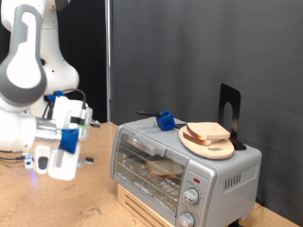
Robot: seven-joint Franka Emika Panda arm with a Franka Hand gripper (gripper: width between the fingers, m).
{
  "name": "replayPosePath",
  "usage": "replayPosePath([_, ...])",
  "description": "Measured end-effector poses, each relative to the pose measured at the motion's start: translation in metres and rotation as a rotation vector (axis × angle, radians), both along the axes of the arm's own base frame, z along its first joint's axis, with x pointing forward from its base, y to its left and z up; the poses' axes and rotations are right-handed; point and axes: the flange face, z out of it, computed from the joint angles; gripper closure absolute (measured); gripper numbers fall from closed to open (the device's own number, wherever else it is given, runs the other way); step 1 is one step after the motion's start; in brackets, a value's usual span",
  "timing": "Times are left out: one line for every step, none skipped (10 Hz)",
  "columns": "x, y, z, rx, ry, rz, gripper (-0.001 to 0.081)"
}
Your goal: Make a piece of toast with the oven
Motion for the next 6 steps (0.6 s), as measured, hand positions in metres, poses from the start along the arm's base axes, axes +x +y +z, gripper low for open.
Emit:
replayPosePath([0.014, -0.002, -0.003, -0.012, 0.009, 0.009, 0.0011])
replayPosePath([0.028, -0.005, -0.006, -0.018, 0.018, -0.019, 0.0011])
replayPosePath([0.038, -0.008, -0.012, -0.017, 0.026, -0.033, 0.0011])
replayPosePath([0.036, -0.006, -0.012, -0.009, 0.031, -0.017, 0.0011])
replayPosePath([0.035, -0.003, -0.010, 0.032, 0.027, -0.013, 0.0011])
replayPosePath([0.038, -0.001, -0.010, 0.075, 0.026, -0.032, 0.0011])
